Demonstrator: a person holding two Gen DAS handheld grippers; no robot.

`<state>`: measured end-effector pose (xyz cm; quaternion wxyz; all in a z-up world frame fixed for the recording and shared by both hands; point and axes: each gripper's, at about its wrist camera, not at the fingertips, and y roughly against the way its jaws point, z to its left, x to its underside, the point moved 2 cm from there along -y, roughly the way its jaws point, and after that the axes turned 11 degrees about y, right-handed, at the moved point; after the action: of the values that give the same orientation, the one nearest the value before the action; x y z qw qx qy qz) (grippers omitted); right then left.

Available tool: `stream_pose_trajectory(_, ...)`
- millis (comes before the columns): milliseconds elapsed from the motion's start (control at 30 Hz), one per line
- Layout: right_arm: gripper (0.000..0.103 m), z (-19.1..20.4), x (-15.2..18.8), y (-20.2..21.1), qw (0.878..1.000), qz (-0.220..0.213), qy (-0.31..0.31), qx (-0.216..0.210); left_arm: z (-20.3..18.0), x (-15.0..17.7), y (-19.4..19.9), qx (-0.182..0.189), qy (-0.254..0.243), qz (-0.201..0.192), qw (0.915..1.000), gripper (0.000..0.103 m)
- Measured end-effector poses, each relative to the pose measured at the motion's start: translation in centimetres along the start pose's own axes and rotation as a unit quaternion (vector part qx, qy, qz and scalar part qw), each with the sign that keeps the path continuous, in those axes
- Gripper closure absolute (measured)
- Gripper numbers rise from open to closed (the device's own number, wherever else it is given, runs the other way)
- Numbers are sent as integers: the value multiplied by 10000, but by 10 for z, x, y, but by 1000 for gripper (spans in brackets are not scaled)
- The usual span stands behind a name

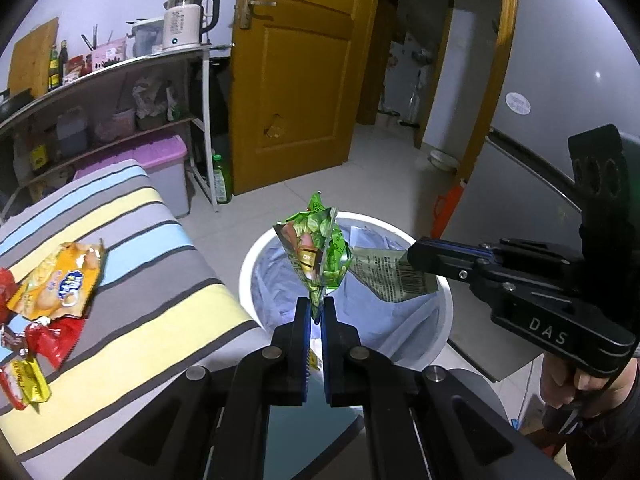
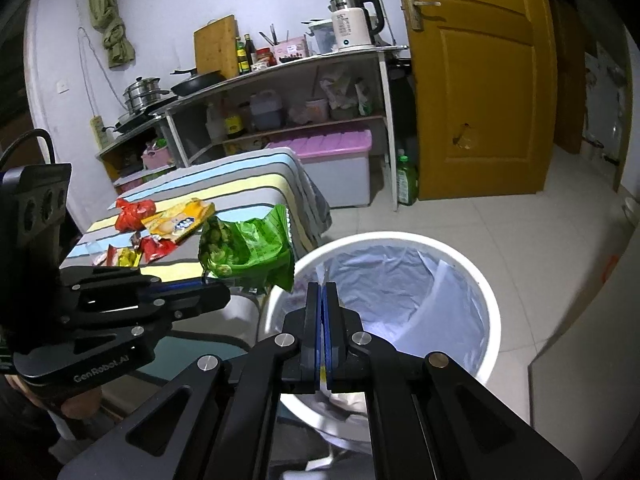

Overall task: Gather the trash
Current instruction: 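Carry the green bag and wrapper over the bin while opening both tools to drop them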

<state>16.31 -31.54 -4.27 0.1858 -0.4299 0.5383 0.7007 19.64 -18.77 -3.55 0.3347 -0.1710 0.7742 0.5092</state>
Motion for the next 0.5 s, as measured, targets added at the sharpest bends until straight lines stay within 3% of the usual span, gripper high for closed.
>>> stream_pose_trajectory(200, 102, -9, 8, -5, 9998, 121, -91, 104, -1, 4, -13, -18, -30, 152, 9999, 95)
stream_pose_trajectory(333, 83, -12, 13, -6, 9997, 133, -125, 168, 2, 4, -18, -41, 43, 197, 9998, 85)
stream_pose_trajectory(500, 82, -13, 12, -2, 9997, 92, -170, 179, 8, 1, -9, 13, 148, 85, 9999, 85)
